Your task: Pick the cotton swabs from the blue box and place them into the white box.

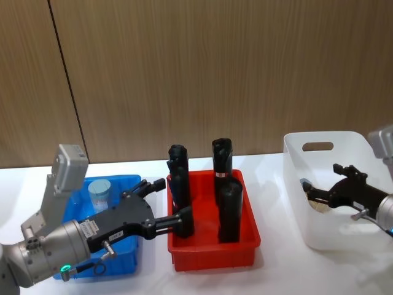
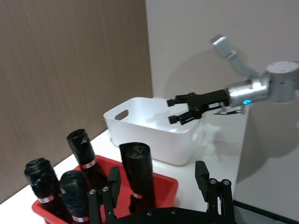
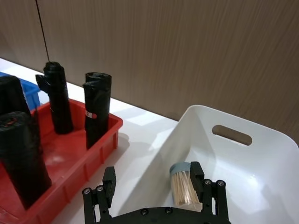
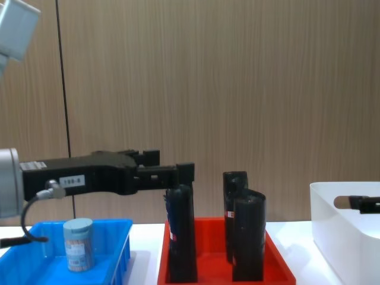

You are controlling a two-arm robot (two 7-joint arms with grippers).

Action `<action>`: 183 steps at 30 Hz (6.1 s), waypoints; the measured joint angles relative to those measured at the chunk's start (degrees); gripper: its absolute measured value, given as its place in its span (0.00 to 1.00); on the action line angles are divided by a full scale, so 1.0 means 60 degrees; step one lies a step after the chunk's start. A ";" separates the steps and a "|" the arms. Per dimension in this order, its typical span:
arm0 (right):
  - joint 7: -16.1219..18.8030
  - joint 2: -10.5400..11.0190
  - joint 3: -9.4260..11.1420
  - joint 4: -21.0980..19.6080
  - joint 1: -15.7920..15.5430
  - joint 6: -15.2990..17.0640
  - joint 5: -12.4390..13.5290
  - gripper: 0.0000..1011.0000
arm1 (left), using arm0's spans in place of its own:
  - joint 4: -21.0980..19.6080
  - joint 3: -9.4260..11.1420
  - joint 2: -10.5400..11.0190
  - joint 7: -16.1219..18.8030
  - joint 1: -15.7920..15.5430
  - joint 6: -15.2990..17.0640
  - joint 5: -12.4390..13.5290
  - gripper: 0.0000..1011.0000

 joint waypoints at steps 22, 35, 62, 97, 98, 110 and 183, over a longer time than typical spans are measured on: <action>-0.1879 -0.0536 0.0044 -0.2709 -0.2074 -0.0711 0.0120 0.99 | -0.0538 0.0432 -0.0450 0.2757 0.0301 -0.0242 0.1251 0.99; -0.2944 -0.0839 0.0064 -0.4241 -0.3246 -0.1121 0.0192 0.99 | -0.0832 0.0675 -0.0691 0.4281 0.0466 -0.0364 0.1935 0.99; -0.3298 -0.0939 0.0064 -0.4743 -0.3635 -0.1252 0.0208 0.99 | -0.1379 0.1112 -0.1135 0.7073 0.0763 -0.0613 0.3198 0.99; -0.1021 -0.1068 0.0023 -0.3687 -0.2598 0.0246 0.0417 0.99 | -0.1374 0.1107 -0.1132 0.7095 0.0758 -0.0607 0.3201 0.99; -0.0871 -0.1102 0.0007 -0.3548 -0.2488 0.0322 0.0400 0.99 | -0.1375 0.1106 -0.1132 0.7094 0.0758 -0.0607 0.3201 0.99; 0.0040 -0.1476 -0.0182 -0.2339 -0.1551 0.0655 0.0017 0.99 | -0.1374 0.1107 -0.1132 0.7094 0.0758 -0.0608 0.3201 0.99; 0.0749 -0.2586 -0.0729 0.0480 0.0764 0.0623 -0.0400 0.49 | -0.1374 0.1107 -0.1133 0.7095 0.0759 -0.0608 0.3202 0.99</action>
